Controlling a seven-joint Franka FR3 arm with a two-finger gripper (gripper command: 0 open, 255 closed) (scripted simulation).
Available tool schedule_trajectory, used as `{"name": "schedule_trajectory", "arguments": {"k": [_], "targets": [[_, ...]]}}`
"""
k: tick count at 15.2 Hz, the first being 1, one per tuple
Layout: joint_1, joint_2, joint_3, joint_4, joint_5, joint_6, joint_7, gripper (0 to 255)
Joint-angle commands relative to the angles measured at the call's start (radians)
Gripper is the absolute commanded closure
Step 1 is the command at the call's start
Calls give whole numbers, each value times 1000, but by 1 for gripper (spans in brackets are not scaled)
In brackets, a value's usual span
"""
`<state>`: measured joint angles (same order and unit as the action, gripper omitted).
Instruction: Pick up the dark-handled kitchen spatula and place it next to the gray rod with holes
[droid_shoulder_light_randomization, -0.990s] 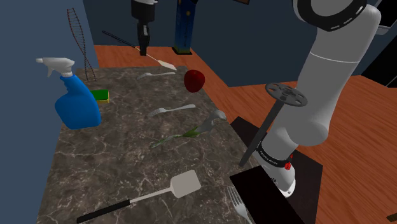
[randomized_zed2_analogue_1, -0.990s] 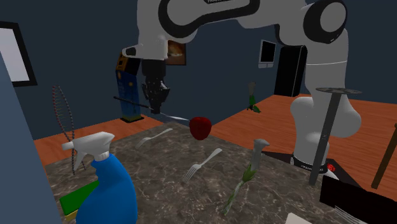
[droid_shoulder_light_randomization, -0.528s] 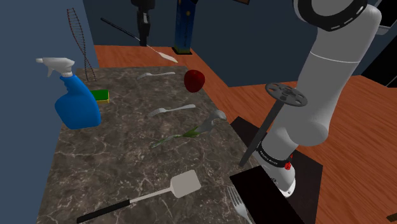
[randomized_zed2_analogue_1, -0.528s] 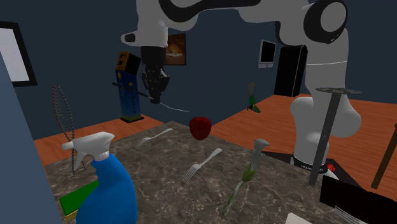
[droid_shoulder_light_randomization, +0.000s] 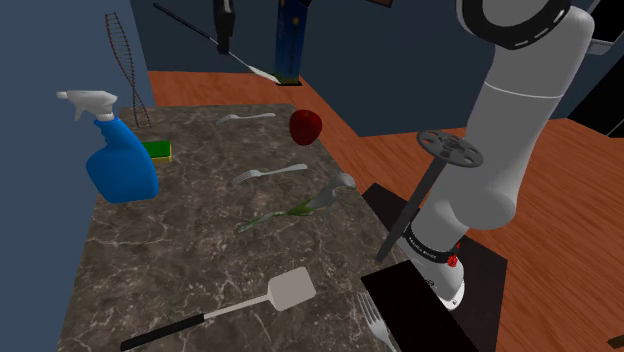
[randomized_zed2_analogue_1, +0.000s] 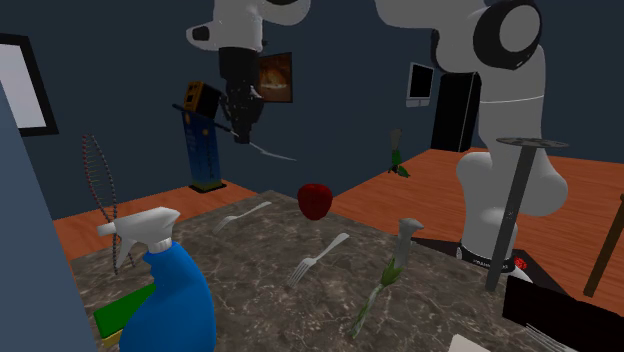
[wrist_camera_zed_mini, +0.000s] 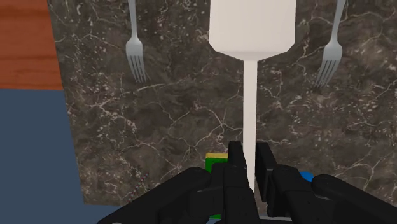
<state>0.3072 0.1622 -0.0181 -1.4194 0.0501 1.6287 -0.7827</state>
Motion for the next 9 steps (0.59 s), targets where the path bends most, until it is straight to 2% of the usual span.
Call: {"name": "schedule_trajectory", "arguments": {"k": [1,9], "targets": [[0,12,0,45,0,-33,2,255],[-2,64,0,230,1,-166,6,255]]}}
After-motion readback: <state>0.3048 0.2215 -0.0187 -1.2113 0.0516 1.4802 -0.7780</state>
